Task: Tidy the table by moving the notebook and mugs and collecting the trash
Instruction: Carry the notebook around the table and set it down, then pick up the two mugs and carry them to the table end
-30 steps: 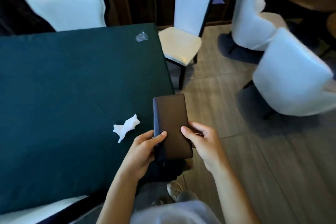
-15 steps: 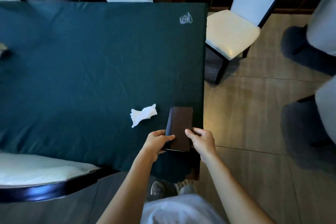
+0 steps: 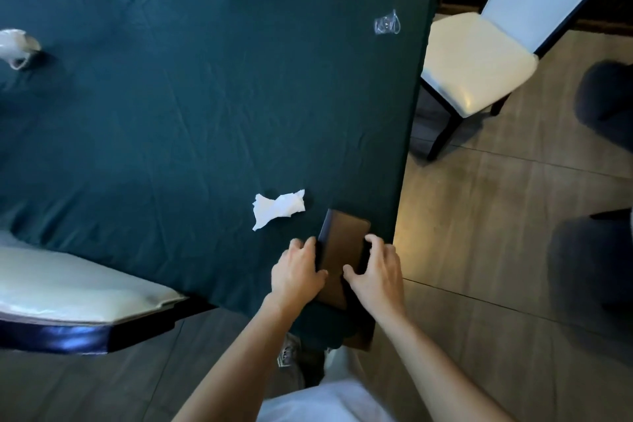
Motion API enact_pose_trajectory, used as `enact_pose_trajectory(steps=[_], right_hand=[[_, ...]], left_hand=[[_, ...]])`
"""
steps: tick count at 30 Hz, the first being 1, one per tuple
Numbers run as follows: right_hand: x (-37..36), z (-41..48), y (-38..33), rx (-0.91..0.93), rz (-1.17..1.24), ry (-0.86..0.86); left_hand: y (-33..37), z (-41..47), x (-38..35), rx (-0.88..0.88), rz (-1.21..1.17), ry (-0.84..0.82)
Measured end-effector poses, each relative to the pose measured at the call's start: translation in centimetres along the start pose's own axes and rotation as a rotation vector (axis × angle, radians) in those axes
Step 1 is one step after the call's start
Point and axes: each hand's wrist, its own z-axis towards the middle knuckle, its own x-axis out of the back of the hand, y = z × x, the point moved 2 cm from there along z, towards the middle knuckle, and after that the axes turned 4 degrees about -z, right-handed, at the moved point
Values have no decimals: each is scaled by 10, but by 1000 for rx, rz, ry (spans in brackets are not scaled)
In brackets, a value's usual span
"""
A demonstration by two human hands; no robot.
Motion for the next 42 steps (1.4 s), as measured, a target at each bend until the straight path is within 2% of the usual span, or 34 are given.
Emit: enact_pose_trajectory(steps=[3,15,21,27,35,42], right_hand=[[0,4,-8,167,-136,-23],[18,6,-41,197,-345,-92],[31,-4,-76,74,-447,-120],[44,-50,-157,107,-495,-51],[34,-138,-313,324,-610,70],[-4,-205,-446,600,-599,116]], left_hand=[[4,-2,-4,-191,-8,-18],[-9,-8,28,-217,72,-126],[-53,-33,93,-230,135,38],[-122,-92,159,-255,195,241],[-251,-195,221,-177,145,489],[-388,-268,248,46,51,669]])
